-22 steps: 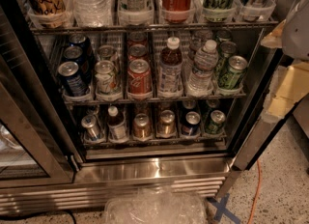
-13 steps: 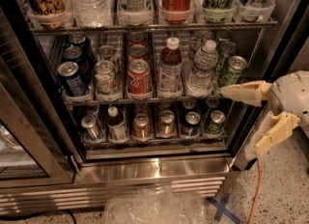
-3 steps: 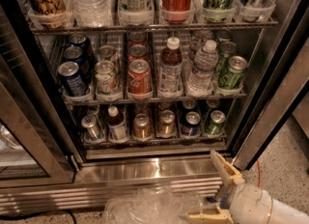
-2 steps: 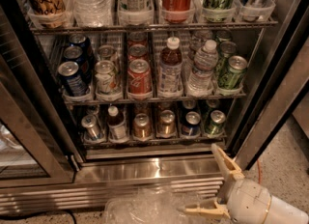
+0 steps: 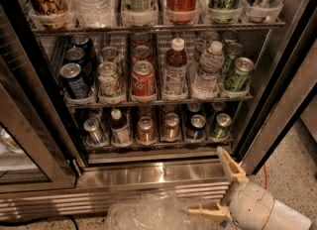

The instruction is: Pick orange can from bottom shelf of fridge

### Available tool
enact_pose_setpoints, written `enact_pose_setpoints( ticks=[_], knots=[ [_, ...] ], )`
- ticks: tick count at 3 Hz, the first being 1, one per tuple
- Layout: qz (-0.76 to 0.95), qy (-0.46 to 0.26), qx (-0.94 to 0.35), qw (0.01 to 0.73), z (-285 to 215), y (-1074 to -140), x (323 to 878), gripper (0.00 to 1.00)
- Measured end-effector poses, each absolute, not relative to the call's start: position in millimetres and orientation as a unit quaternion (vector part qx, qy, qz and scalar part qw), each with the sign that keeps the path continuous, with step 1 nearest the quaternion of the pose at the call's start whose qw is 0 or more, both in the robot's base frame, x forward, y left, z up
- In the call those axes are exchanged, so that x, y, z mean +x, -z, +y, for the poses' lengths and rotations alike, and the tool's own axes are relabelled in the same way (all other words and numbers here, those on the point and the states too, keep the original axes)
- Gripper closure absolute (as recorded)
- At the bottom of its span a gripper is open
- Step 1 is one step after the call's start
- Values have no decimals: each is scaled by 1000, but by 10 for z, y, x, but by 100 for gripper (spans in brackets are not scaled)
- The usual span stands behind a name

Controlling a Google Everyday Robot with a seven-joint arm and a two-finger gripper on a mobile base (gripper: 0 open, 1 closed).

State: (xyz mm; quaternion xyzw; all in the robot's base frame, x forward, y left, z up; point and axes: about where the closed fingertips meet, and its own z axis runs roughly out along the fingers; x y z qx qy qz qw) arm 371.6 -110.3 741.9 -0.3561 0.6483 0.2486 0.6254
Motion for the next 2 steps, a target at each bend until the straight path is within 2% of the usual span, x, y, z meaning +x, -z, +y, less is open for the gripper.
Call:
enact_pose_setpoints(
  ticks=[2],
  knots=[
    [633, -215, -289, 685, -1017, -7438, 4039, 0]
  ],
)
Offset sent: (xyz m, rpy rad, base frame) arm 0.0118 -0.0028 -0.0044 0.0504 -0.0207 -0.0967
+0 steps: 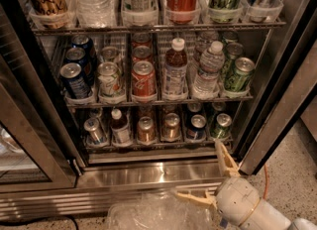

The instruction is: Pick orange can from bottom shelf of fridge

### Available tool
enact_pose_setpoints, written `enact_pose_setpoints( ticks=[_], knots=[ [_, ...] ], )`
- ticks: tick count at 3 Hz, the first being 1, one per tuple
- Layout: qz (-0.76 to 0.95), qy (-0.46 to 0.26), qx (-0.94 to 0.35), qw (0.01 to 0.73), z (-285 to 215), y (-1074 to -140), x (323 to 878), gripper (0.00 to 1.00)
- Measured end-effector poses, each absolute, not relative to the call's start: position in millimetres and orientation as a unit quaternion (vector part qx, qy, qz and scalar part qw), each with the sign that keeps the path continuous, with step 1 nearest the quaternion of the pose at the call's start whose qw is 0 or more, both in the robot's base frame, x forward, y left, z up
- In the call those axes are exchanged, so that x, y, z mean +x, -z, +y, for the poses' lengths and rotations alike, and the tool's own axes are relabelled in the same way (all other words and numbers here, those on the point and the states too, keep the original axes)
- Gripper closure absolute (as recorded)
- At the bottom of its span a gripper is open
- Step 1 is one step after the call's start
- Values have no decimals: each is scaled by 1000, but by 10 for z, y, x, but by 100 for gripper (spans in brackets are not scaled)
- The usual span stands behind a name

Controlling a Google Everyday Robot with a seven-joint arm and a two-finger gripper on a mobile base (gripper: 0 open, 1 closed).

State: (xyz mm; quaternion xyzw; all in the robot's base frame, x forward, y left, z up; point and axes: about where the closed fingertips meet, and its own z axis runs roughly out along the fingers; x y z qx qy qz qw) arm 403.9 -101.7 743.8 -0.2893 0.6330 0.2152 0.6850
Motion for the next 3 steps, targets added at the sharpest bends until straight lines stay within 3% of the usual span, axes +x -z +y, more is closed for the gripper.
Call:
enact_pose_setpoints(
  ticks=[2, 3],
  knots=[
    [632, -205, -272, 696, -1030, -7337, 4118, 0],
    [613, -153, -268, 728, -1002, -7398, 4175, 0]
  ],
)
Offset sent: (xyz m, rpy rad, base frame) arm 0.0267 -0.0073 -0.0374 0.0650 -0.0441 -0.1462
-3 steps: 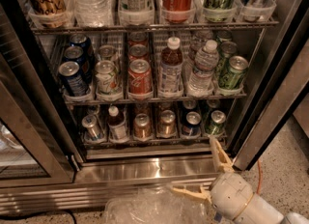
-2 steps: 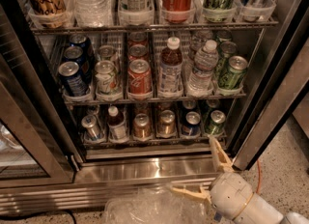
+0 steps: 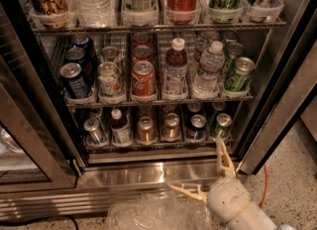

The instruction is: Pick orange can from bottom shelf of fridge

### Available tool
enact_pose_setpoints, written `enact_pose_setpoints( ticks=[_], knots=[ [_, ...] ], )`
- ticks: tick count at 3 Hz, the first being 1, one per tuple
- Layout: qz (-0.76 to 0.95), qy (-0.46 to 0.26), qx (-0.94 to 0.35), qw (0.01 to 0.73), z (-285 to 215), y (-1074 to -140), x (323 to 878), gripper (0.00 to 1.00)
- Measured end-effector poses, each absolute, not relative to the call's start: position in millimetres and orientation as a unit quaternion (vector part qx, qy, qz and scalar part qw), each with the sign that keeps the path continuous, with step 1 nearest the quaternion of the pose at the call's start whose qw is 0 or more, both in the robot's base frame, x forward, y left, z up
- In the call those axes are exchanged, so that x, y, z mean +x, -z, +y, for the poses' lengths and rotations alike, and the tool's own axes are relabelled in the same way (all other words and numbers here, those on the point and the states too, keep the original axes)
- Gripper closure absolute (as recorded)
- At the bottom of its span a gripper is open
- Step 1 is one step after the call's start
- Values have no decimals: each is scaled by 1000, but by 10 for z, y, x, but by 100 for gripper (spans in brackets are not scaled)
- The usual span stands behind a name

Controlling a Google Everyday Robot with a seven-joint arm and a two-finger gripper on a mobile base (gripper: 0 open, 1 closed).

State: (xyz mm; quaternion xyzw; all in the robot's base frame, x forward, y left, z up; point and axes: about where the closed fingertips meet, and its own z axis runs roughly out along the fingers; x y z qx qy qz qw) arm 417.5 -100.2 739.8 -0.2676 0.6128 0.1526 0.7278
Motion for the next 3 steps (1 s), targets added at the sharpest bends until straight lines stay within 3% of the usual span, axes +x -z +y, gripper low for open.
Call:
enact_pose_setpoints(
  ticks=[1, 3],
  knots=[
    [582, -69, -294, 755, -948, -7490, 4299, 0],
    [597, -53, -277, 751, -1044, -7302, 4385, 0]
  ],
)
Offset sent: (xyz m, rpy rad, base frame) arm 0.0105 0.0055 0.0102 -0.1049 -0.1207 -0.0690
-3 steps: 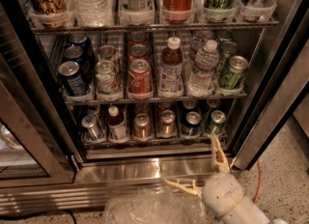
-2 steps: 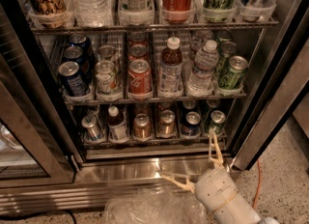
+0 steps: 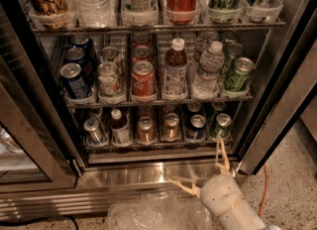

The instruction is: Pick orange can from bottom shelf of fridge

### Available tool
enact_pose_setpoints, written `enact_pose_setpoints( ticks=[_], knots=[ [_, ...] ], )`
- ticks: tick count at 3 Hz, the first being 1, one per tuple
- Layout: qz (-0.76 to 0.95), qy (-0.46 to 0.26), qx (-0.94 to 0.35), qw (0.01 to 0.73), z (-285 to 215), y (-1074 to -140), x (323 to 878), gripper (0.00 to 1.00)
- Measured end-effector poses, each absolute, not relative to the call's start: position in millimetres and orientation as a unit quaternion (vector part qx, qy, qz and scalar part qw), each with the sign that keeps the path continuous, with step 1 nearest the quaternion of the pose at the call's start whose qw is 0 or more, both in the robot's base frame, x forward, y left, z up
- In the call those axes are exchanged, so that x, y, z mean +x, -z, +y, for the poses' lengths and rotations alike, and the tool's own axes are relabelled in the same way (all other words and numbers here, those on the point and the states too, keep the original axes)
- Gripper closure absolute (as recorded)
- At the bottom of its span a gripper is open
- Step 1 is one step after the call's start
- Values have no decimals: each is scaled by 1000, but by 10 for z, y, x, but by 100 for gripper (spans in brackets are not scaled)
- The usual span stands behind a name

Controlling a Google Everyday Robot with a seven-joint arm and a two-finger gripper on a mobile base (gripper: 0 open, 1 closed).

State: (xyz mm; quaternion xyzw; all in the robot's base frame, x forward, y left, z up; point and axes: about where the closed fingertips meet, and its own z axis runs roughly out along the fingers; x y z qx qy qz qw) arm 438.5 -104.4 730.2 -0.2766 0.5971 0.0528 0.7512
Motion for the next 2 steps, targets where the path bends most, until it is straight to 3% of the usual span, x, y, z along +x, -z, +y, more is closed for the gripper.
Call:
enact_pose_setpoints(
  ticks=[2],
  knots=[
    [653, -17, -259, 712, -1207, -6862, 4738, 0]
  ],
)
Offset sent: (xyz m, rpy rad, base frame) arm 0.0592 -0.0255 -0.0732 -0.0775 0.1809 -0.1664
